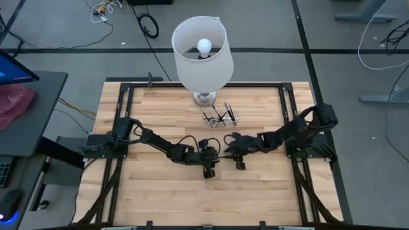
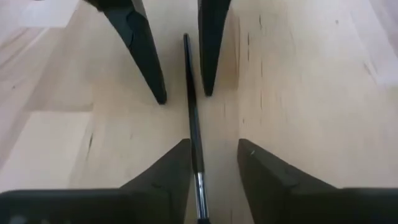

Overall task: Put items in baskets/containers
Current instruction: Put the black brow brush into the transparent organizer

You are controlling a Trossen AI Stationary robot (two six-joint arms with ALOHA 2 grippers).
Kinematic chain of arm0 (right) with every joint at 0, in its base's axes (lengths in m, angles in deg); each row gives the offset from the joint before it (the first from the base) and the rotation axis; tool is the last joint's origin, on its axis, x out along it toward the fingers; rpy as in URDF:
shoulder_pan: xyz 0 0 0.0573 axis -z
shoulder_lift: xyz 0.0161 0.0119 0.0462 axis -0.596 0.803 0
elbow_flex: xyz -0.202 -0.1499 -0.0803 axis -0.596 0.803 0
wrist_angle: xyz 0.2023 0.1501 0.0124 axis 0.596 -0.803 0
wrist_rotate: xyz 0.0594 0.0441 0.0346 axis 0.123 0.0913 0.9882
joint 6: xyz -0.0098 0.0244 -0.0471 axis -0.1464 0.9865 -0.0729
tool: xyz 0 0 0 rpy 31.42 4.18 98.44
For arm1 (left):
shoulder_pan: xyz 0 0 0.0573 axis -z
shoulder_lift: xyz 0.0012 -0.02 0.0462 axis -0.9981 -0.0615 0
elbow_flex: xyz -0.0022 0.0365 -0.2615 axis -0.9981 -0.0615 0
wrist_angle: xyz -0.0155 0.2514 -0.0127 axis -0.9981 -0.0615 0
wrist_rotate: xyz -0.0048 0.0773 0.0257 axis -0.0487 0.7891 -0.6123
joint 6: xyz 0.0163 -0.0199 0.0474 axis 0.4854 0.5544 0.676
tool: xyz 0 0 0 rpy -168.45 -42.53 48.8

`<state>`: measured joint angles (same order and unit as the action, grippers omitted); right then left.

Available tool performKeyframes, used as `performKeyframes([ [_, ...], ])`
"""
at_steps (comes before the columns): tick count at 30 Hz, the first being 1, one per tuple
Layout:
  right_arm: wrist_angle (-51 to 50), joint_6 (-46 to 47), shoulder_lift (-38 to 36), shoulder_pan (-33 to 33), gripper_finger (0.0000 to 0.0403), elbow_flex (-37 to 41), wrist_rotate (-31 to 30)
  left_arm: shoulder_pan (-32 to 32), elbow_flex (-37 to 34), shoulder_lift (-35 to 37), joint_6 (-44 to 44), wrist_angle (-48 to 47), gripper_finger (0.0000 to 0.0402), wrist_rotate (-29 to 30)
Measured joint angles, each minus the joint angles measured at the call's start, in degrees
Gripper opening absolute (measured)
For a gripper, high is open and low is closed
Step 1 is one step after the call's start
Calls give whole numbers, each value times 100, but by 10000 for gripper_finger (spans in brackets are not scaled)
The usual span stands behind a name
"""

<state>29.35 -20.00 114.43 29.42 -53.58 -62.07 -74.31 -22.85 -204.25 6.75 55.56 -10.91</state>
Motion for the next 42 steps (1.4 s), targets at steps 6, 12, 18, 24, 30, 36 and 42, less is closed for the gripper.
performKeyframes([
  [6, 556, -365, 600, -27, 135, 35, -36, 0, 0, 0, 2, 7, 133, -4],
  [12, 1141, -483, 990, -22, 92, 27, 3, 0, -2, 0, -27, 17, 133, -1],
  [18, 1082, -513, 1001, -16, 45, 18, 95, 0, -2, 0, -33, 17, 133, 0],
  [24, 1268, -447, 1002, -22, 12, 49, 241, 2, 0, -2, -33, 26, 133, 145],
  [30, 983, -411, 574, -115, 6, 68, 179, -46, 0, -2, -35, 20, 133, 63],
  [36, 741, -592, 84, -181, 5, 73, 204, -64, 0, -2, -26, 28, 133, 62],
  [42, 584, -564, 92, -179, 5, 70, 157, -158, -2, -4, -16, 151, 116, -82],
])
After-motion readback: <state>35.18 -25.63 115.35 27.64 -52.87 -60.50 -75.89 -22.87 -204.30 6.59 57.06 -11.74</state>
